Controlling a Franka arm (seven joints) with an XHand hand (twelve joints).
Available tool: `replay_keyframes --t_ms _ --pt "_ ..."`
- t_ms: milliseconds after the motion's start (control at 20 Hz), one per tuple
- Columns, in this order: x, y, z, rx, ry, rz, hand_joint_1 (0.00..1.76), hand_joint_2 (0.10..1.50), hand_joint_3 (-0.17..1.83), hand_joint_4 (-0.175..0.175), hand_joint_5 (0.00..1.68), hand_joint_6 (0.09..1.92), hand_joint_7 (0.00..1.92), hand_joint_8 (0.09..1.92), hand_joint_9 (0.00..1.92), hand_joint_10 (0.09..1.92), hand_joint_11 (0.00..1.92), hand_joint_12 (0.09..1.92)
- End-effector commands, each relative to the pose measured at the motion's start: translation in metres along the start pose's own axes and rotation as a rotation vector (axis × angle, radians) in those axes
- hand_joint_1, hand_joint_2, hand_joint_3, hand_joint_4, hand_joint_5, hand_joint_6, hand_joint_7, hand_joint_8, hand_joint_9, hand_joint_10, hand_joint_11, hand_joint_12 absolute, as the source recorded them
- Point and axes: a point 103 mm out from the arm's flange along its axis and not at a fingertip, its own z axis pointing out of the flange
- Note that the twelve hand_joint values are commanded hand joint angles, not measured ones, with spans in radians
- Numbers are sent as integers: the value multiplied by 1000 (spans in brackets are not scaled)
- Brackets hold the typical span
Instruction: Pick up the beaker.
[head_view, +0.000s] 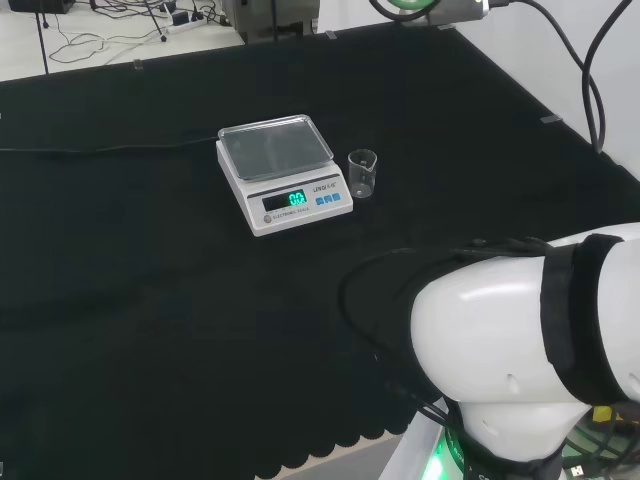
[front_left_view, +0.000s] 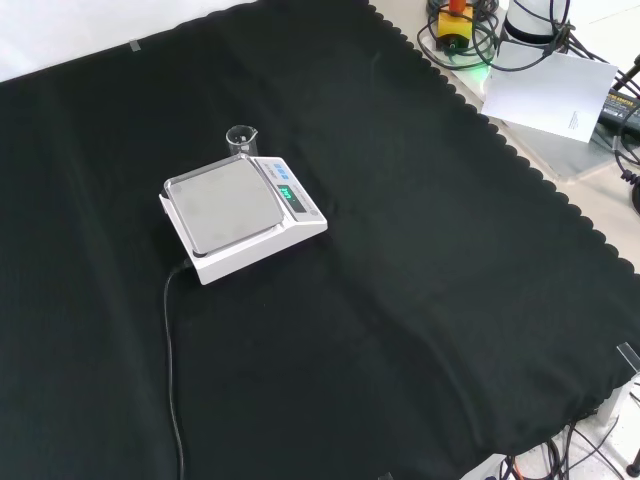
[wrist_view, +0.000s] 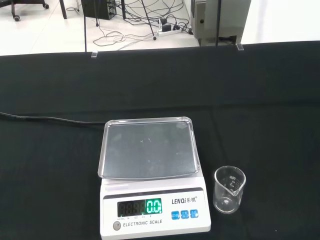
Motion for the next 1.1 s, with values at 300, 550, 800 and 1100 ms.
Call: replay_keyframes --t_ms 300,550,800,1100 --pt "-11 24 25 24 8 -14 407 942 202 -29 366 612 425 703 470 767 0 1442" --pt "-13 38 44 53 12 -24 408 942 203 -30 371 609 426 702 471 768 0 1441" --pt "-16 49 62 84 37 -5 413 942 204 -31 374 607 427 701 471 769 0 1439" --pt "-31 67 89 113 -2 -30 418 942 205 -32 377 604 429 701 471 769 0 1436"
